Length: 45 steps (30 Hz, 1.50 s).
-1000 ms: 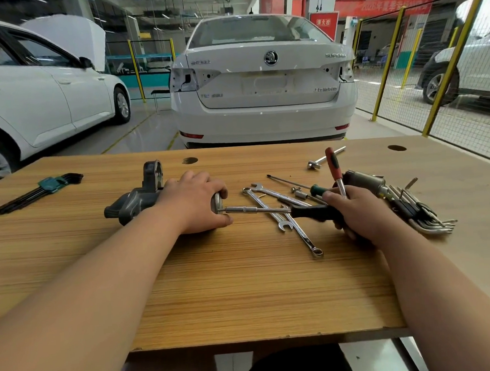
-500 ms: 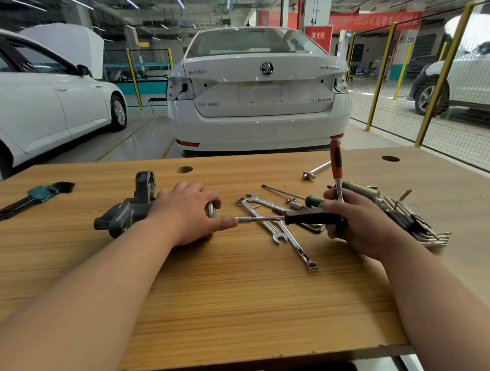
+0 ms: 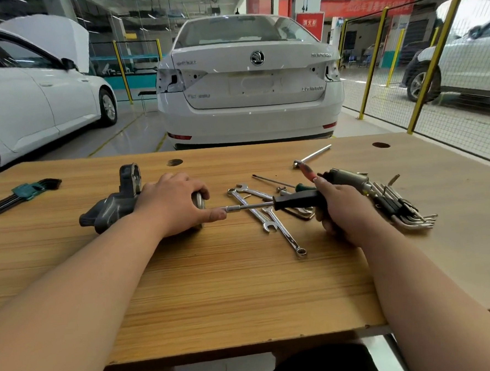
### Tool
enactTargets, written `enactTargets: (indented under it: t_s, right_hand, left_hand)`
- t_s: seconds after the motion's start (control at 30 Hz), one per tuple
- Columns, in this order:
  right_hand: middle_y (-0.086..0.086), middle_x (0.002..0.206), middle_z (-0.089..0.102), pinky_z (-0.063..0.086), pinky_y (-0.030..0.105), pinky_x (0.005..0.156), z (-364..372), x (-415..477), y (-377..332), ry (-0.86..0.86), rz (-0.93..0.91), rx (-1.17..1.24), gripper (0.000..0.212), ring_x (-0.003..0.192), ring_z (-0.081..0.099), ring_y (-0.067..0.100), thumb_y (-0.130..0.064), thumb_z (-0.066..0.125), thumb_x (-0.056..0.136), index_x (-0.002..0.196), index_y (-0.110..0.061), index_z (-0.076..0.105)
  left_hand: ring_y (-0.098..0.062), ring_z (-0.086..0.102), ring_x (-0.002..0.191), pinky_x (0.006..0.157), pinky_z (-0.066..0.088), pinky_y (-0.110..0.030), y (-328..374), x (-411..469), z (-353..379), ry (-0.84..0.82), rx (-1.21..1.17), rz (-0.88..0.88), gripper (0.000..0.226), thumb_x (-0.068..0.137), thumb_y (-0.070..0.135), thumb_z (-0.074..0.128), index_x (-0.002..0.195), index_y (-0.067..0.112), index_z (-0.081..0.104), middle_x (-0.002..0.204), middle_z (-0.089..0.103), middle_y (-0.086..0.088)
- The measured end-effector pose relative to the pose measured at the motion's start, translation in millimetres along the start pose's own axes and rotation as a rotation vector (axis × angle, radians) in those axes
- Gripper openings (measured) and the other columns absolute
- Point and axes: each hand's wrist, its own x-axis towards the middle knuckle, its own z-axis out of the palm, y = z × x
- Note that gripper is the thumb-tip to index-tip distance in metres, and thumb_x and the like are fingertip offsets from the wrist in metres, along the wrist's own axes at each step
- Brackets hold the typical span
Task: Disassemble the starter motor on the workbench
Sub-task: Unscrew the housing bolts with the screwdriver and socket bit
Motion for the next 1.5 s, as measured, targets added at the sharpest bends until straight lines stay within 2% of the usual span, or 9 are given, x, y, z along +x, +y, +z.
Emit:
enactTargets:
  t_s: [0.23,0.4,0.5,0.6,0.73,0.93,1.1,1.3,1.5]
  right_hand:
    - [0.013,0.093,0.062,0.049,0.033,0.063,-9.8,0.8,4.5,-0.176,-0.098,0.265,0.015,0.066,0.055,0.018,-0.021,0.055,0.099,0.114,-0.019,0.058]
    - [0.017,0.104,0.052,0.047,0.033,0.067,-8.5,-1.3,1.2,-0.255,-0.051,0.485,0.034,0.072,0.05,0.02,0.009,0.049,0.09,0.108,-0.018,0.056]
    - [0.017,0.108,0.054,0.049,0.031,0.064,-6.4,-5.1,-1.1,-0.259,-0.027,0.514,0.024,0.07,0.052,0.019,0.005,0.049,0.092,0.103,-0.016,0.055]
    - [0.008,0.097,0.067,0.052,0.027,0.059,-0.3,-8.6,-1.3,-0.1,-0.099,0.035,0.006,0.062,0.064,0.014,-0.028,0.058,0.096,0.098,-0.022,0.058]
    - [0.0,0.057,0.066,0.043,0.021,0.041,3.7,-5.6,0.6,0.033,-0.138,-0.212,0.031,0.042,0.06,0.009,-0.054,0.042,0.099,0.094,-0.026,0.056]
    - [0.006,0.078,0.068,0.036,0.029,0.057,1.8,-6.2,-2.1,0.067,-0.184,-0.354,0.045,0.071,0.059,0.017,-0.053,0.029,0.102,0.099,-0.021,0.06]
    - [0.001,0.059,0.065,0.037,0.029,0.052,-5.7,-3.8,-0.6,0.008,-0.045,-0.256,0.063,0.05,0.052,0.015,-0.067,0.026,0.096,0.094,-0.019,0.066]
    - [0.003,0.056,0.061,0.038,0.026,0.041,-7.1,3.0,5.3,-0.066,-0.133,-0.094,0.034,0.038,0.044,0.013,-0.046,0.047,0.1,0.096,-0.019,0.067]
    - [0.014,0.112,0.065,0.054,0.031,0.065,-12.2,7.6,10.5,-0.22,-0.086,0.3,0.033,0.075,0.067,0.021,-0.014,0.062,0.094,0.125,-0.026,0.06]
  left_hand:
    - [-0.016,0.039,0.122,0.086,0.035,-0.04,-0.2,-1.3,0.8,0.002,0.07,0.043,0.068,0.054,0.09,0.047,0.109,0.051,0.047,0.129,0.047,0.011]
    - [-0.015,0.038,0.123,0.09,0.035,-0.041,-3.7,1.2,0.4,-0.016,0.081,0.071,0.074,0.052,0.093,0.044,0.113,0.051,0.046,0.131,0.046,0.013]
    - [-0.015,0.04,0.122,0.089,0.036,-0.041,-4.4,1.8,0.5,-0.008,0.064,0.066,0.079,0.046,0.099,0.028,0.107,0.052,0.046,0.13,0.047,0.013]
    - [-0.016,0.041,0.122,0.089,0.036,-0.043,-5.0,3.1,2.1,0.026,0.033,0.058,0.077,0.046,0.102,0.012,0.097,0.053,0.043,0.129,0.049,0.012]
    - [-0.015,0.04,0.122,0.088,0.035,-0.042,-6.8,3.9,4.1,0.027,0.052,0.082,0.08,0.049,0.101,0.011,0.101,0.051,0.046,0.129,0.048,0.012]
    - [-0.014,0.039,0.119,0.089,0.036,-0.04,-6.5,1.2,4.7,0.032,0.097,0.143,0.062,0.065,0.087,0.038,0.112,0.047,0.047,0.128,0.046,0.012]
    - [-0.013,0.039,0.116,0.086,0.035,-0.038,-8.3,-2.2,9.1,0.083,0.115,0.167,0.067,0.062,0.089,0.036,0.113,0.047,0.047,0.126,0.047,0.014]
    - [-0.015,0.04,0.12,0.088,0.034,-0.04,-7.4,0.3,9.0,0.082,0.036,0.107,0.085,0.055,0.1,0.008,0.108,0.047,0.049,0.128,0.048,0.013]
    - [-0.015,0.04,0.119,0.086,0.034,-0.039,-8.1,4.2,8.7,0.061,0.062,0.105,0.082,0.052,0.1,0.012,0.105,0.049,0.047,0.127,0.048,0.013]
